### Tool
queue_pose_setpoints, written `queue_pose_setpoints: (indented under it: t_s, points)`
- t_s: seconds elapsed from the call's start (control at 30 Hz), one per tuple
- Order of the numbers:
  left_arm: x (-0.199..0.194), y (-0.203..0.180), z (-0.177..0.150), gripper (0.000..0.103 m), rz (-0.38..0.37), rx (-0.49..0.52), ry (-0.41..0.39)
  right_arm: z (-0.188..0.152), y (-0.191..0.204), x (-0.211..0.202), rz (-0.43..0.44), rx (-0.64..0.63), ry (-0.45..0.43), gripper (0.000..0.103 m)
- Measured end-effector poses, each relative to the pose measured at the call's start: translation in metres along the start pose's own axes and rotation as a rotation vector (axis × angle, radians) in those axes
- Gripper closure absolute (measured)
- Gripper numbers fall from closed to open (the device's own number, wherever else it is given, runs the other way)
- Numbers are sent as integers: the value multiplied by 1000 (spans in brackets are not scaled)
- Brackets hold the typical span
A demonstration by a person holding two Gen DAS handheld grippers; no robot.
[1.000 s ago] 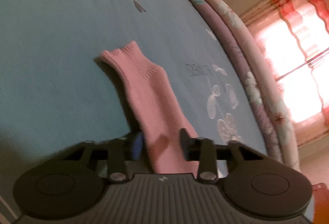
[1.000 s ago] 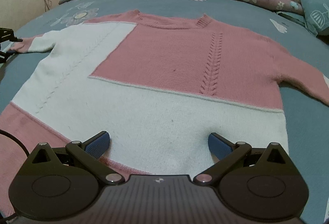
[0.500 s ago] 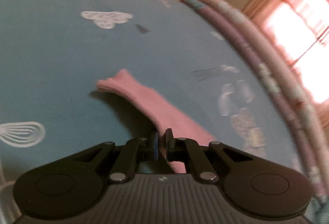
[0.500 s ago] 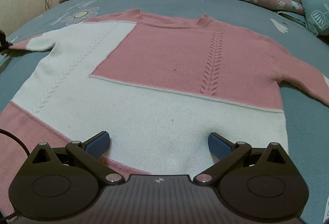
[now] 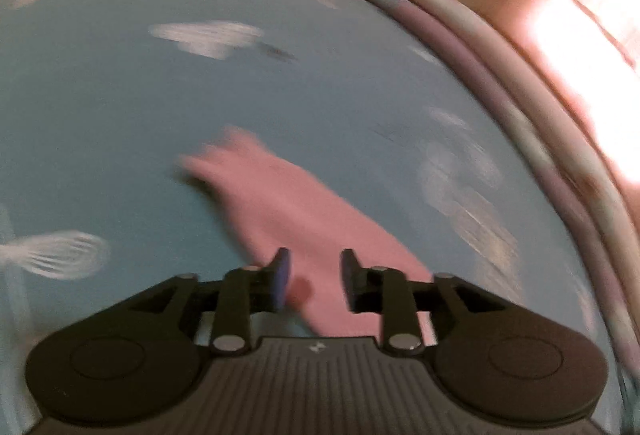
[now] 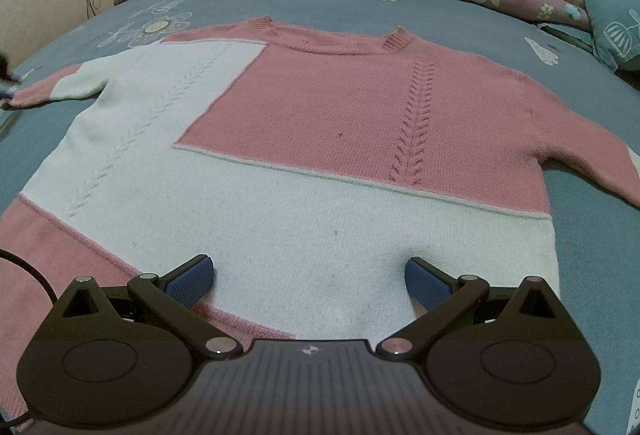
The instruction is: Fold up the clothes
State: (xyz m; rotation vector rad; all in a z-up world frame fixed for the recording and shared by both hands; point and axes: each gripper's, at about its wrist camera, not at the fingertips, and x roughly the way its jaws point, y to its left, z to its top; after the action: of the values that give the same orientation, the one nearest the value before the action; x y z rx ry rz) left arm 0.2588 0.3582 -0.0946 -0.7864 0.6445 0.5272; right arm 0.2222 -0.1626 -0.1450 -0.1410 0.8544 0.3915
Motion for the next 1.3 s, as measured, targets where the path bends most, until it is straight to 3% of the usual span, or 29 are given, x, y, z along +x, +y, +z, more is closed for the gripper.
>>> queue_pose_setpoints:
  t_s: [0.1, 0.2, 0.33, 0.43, 0.57, 0.73, 0.83, 0.93, 1.03, 1.13, 1.23, 1.3]
  points:
    - [16, -55, -28, 62, -140, 152, 111, 0, 2, 0, -5, -2, -1, 0]
    - [33, -94, -58, 62, -189, 259, 165, 0, 2, 0, -3, -1, 1, 0]
    - [54, -91, -73, 63, -165, 265, 189, 1, 1, -1, 3, 0, 9, 0]
    - [43, -73, -74, 60, -188, 263, 189, 1, 0, -2, 6, 4, 16, 0]
    - [27, -66, -72, 60, -128, 317, 197, 1, 0, -2, 2, 4, 17, 0]
    - [19, -81, -58, 53, -133, 326, 150, 1, 1, -2, -3, 3, 14, 0]
    - [30, -88, -49, 48, -68, 381, 89, 0, 2, -2, -3, 0, 11, 0]
    - [54, -75, -39, 47, 6, 331, 99, -1, 2, -2, -4, -2, 10, 0]
    - [60, -60, -30, 44, 16, 351, 20, -1, 2, -1, -4, -4, 10, 0]
    - [63, -49, -18, 44, 82, 390, -30, -1, 1, -2, -3, -7, 8, 0]
    - [57, -37, 3, 46, 134, 329, -50, -1, 1, -2, -3, -10, 5, 0]
    - [41, -26, 19, 46, 95, 266, -86, -1, 1, -1, -2, -12, 3, 0]
